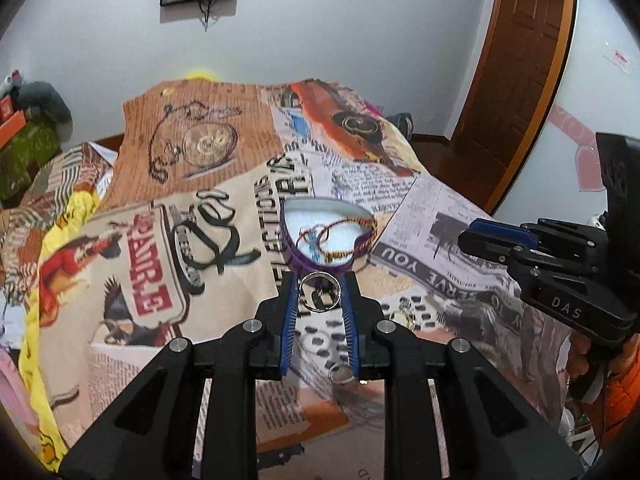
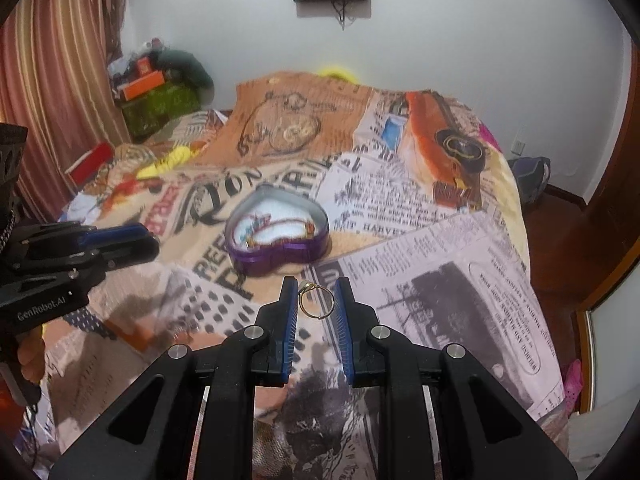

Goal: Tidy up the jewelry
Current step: 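Carry the gold earring and silver ring over the purple tin with both tools, then open the right gripper over the tin while the left gripper releases the silver ring inside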

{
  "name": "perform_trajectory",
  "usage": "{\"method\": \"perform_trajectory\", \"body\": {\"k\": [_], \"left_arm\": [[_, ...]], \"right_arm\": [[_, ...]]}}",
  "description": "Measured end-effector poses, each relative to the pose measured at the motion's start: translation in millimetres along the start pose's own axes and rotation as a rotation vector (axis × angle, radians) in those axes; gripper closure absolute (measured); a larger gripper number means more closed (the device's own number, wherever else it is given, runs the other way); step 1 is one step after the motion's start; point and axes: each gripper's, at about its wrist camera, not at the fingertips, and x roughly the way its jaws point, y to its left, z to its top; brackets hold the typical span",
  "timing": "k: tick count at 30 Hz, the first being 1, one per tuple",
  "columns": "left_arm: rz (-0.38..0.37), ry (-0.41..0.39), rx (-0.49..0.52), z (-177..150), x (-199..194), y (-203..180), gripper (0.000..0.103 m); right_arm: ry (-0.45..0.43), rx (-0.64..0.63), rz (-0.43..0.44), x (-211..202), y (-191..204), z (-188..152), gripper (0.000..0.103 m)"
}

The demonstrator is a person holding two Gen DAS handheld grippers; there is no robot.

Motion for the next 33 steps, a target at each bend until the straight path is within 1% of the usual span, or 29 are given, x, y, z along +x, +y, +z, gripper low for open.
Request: {"method": "perform_trajectory", "body": {"k": [9, 15, 20, 33], "left_arm": [[-0.004, -0.027, 0.011, 17.8, 7.1, -1.1, 0.082], [-0.005, -0.029, 0.004, 28.0, 21.8, 2.1, 0.082], [-0.019, -0.013, -0.014, 33.3, 38.6, 7.0, 0.082], [-0.034, 0.036, -0.01, 42.5, 77.3, 13.5, 0.082]], "right_arm": [[-0.07, 0.003, 0.017, -5.9, 6.6, 25.1, 0.086], [-0.087, 0.009, 0.04, 0.1, 9.2, 35.5, 0.086], [-0.081, 0.02, 0.061, 13.3, 10.0, 41.5, 0.086], [-0.04, 0.036, 0.097, 45.4, 3.7, 52.9, 0.086]]}}
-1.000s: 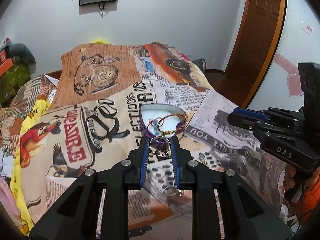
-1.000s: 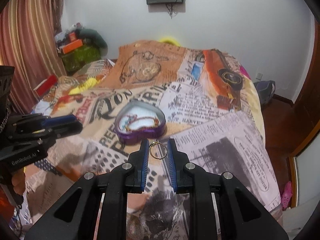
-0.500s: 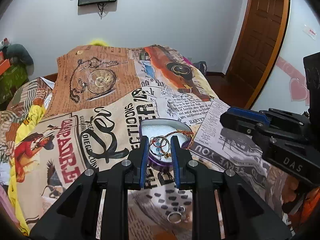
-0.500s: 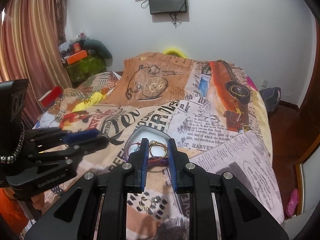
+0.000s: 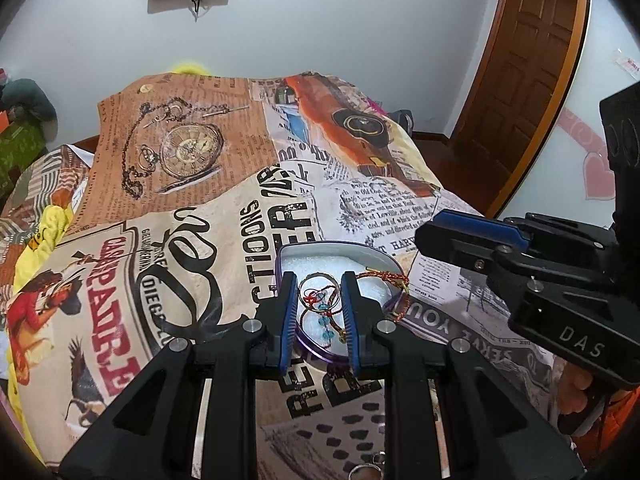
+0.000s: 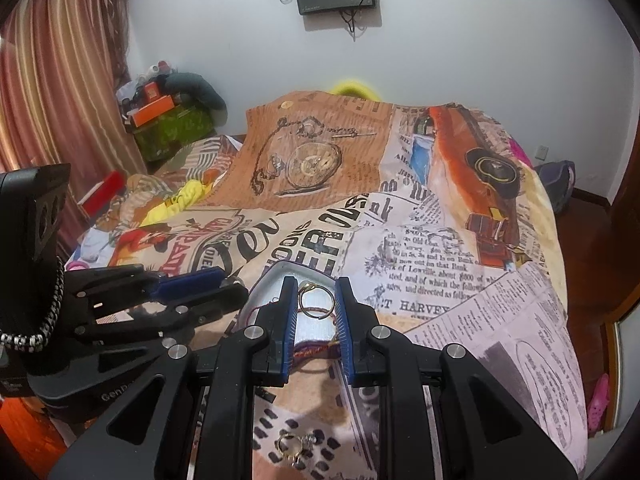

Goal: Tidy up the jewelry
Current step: 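Open the right gripper over the tin while the left gripper releases the silver ring inside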

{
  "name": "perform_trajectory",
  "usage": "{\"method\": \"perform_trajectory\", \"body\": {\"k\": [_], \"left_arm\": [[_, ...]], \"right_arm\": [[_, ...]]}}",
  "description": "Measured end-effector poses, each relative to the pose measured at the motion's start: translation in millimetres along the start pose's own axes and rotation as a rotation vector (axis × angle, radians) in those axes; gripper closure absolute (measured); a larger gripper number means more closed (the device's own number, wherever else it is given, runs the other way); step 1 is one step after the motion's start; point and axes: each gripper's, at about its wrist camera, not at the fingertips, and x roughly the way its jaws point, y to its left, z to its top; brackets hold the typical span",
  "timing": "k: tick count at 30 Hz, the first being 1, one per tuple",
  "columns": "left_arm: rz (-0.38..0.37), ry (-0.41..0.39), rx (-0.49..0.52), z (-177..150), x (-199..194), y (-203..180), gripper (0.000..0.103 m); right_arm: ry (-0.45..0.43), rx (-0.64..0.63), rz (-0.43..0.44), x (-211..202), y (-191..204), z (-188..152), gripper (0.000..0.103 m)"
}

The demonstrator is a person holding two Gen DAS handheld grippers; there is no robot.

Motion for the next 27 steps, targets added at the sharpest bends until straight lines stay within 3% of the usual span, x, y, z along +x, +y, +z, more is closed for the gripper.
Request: {"method": "perform_trajectory", "body": {"k": [12, 27], "left_arm": [[-0.005, 0.054, 0.019, -3.6, 22.6, -2.1, 0.082], [0.01, 0.063, 0.044, -7.6, 24.5, -4.4, 0.082]], "right_arm": [[0.058, 0.0, 0.035, 26.2, -7.6, 3.6, 0.086], [0.14, 0.036, 0.072, 48.5, -10.1, -2.3, 0.086]]}}
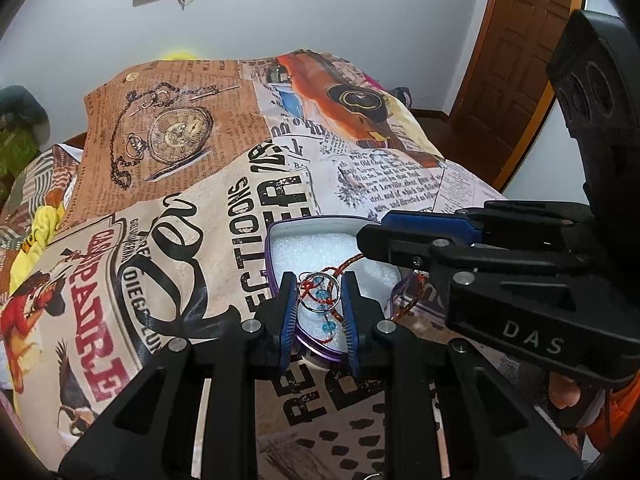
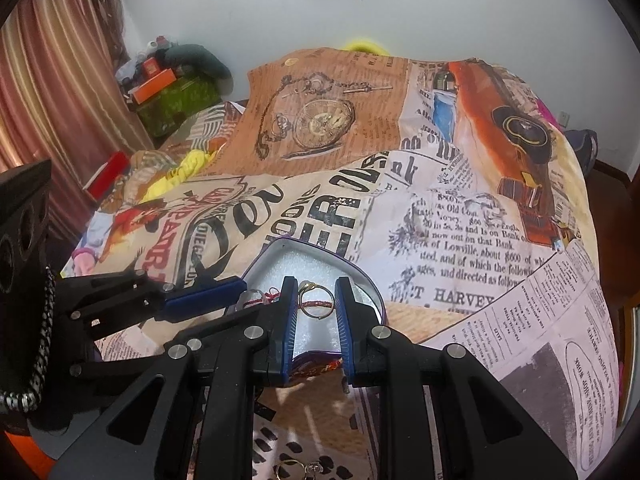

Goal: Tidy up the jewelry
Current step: 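Open the right gripper over the tin while the left gripper releases the silver ring inside, then move both tools back toward the remaining rings and earrings on the bed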

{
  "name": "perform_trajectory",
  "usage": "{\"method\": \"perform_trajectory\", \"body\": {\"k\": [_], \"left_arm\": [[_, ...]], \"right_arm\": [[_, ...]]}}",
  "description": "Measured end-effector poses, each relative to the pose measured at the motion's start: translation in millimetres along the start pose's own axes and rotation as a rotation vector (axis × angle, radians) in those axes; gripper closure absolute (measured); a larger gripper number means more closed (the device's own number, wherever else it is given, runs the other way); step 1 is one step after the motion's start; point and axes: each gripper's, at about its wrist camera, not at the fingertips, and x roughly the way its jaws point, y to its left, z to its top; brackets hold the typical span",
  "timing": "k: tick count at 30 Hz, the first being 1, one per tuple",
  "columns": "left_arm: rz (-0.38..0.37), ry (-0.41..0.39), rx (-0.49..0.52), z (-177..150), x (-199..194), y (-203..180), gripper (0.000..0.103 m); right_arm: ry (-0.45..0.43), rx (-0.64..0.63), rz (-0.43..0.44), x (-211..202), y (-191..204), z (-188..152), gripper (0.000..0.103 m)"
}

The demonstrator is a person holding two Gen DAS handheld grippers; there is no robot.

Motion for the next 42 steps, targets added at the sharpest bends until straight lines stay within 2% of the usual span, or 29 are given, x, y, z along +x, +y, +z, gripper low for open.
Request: {"method": "perform_trajectory", "body": {"k": [8, 14, 19, 25, 31, 42], "left_arm": [[0.006, -0.001, -0.009, -1.5, -5.2, 1.4, 0.082], [0.014, -0.006, -0.014, -1.6, -14.5, 2.7, 0.082], [0.022, -0.023, -0.017, -0.4, -28.6, 3.0, 0.082], [0.036, -0.037, -0.028, -2.7, -47.7, 3.0, 0.077], [0.043, -0.04, -0.035, -10.4, -66.6, 0.0, 0.076], [0.029, 0.001, -0.026, -41.6, -84.5, -15.1, 0.07]], "right_arm": [[0.018, 0.003, -0.004, -1.2, -0.1, 0.5, 0.085], [-0.006, -0.005, -0.01, -12.9, 2.7, 3.1, 0.08], [-0.033, -0.007, -0.025, -26.5, 5.2, 3.7, 0.079], [-0.053, -0.016, -0.054, -45.4, 8.9, -1.6, 0.079], [-0.065, 0.001, -0.073, -66.1, 9.6, -17.6, 0.079], [-0.015, 0.044, -0.086, -84.1, 10.0, -55.6, 0.077]]}}
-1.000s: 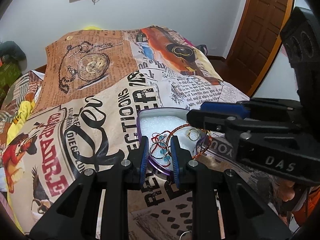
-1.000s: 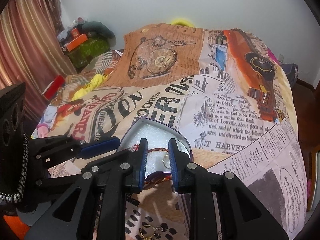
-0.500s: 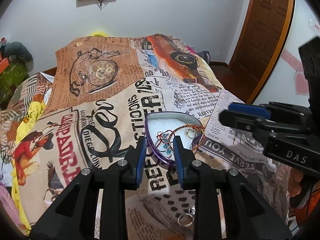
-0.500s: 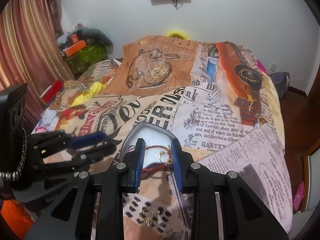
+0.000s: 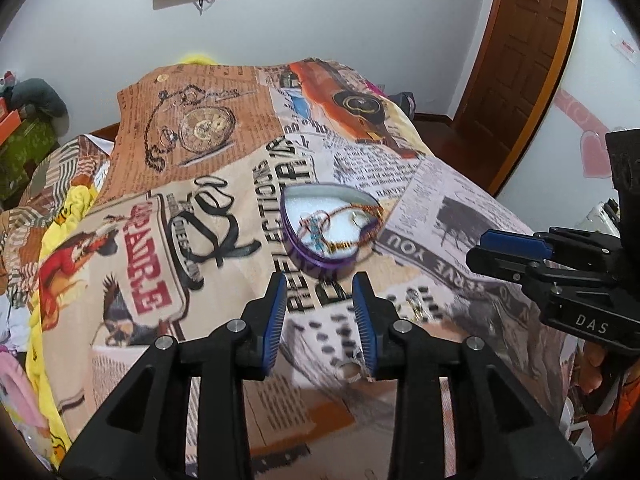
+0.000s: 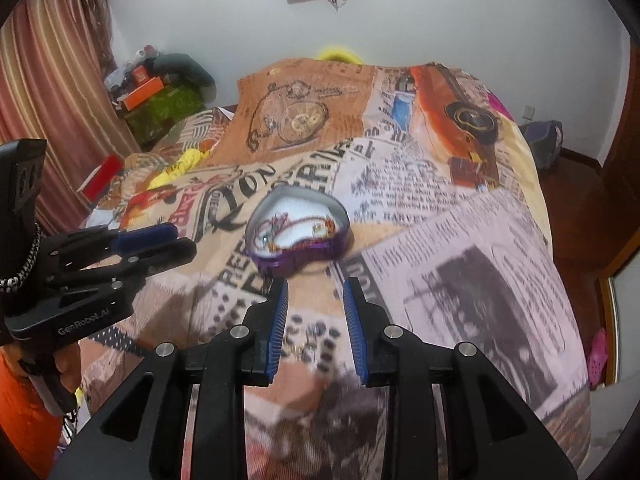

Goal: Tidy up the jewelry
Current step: 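Move both tools back toward the remaining rings and earrings on the bed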

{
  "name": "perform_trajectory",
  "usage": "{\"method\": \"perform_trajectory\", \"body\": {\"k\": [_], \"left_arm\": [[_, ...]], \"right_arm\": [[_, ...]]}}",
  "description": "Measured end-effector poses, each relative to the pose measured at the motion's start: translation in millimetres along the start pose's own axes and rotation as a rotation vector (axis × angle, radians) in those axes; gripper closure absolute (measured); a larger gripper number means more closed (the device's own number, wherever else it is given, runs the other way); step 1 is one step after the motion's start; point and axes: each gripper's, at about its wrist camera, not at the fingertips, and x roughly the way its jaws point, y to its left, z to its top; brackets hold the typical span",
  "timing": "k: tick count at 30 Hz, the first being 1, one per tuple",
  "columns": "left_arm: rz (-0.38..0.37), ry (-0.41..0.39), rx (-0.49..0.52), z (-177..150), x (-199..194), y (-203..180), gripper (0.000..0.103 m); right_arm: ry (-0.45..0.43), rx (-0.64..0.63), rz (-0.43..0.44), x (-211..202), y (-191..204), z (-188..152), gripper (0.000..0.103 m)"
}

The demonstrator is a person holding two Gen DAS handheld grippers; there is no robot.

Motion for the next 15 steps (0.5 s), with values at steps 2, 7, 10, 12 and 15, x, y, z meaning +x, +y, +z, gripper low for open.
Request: {"method": "perform_trajectory", "body": {"k": [2, 7, 10, 12, 15], "left_arm": [[-0.007, 0.012, 0.0, -5.9, 0.7, -1.9, 0.07], [-0.032, 0.067, -0.005, -24.2, 8.2, -8.2, 0.07], [-0.039, 0.094, -0.014, -33.8, 12.9, -11.4, 0.07], [-0.041, 0.106, -0.02, -38.4, 15.6, -12.7, 0.066], [-0.048, 0.123, -0.028, -44.9, 20.5, -13.8, 0.065]], "right_arm": [[0.008, 0.007, -0.004, -1.5, -1.0, -5.3, 0.077], [0.031, 0.016, -0.007, -4.3, -2.1, -19.5, 0.074], [0.041, 0.025, -0.012, -6.1, -2.6, -30.5, 0.068], [0.049, 0.032, -0.013, -6.3, -3.4, -36.8, 0.067], [0.068, 0.043, -0.017, -3.7, -6.0, -44.0, 0.067]]}}
